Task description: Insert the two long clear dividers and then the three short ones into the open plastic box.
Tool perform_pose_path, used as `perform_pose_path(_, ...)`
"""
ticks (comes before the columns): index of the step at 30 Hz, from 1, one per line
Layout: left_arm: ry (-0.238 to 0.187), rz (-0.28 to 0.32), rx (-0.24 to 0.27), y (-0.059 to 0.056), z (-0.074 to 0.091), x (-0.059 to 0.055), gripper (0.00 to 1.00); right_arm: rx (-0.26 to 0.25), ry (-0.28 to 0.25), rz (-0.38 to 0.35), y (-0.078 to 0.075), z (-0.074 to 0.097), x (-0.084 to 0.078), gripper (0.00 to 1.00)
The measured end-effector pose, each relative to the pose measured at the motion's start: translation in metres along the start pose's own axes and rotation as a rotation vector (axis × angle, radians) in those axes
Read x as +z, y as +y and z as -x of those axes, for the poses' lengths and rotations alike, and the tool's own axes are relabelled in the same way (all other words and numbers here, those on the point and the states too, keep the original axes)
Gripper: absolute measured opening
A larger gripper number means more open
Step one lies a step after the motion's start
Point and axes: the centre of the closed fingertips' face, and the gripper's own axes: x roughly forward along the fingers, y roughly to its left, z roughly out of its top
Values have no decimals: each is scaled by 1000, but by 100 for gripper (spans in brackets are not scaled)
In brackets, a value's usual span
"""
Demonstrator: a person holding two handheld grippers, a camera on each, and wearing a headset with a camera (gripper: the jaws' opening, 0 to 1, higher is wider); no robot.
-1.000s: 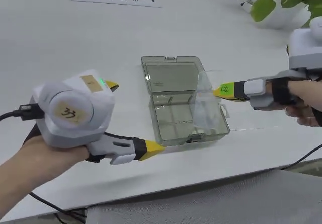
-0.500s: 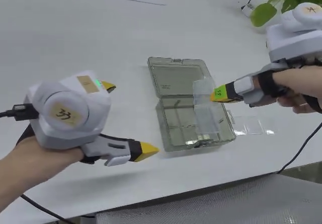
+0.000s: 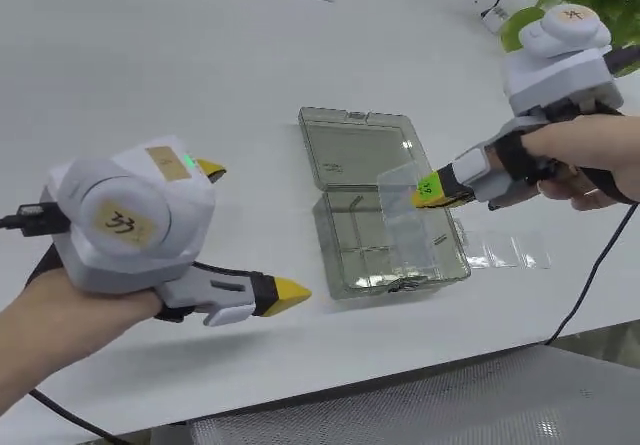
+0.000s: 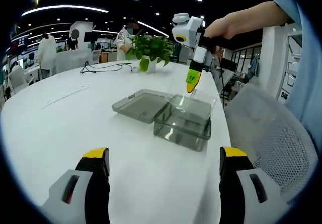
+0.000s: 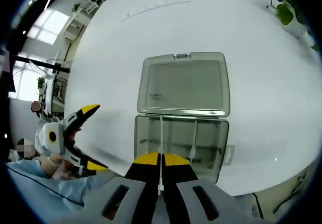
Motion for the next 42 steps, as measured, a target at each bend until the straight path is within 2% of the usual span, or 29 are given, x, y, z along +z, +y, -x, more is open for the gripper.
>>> perform_pose_path(21,-7,45,13,5,3,-7,91,-38,64,17,1,-16,-2,2)
perform_pose_path(31,-4,54,22,9,5,-8,91,-54,71,25,-2,-20,0,2)
perform_pose_path(42,-5,60,22,11,6,-8,90,-76,82,27,-11,-24,8,2)
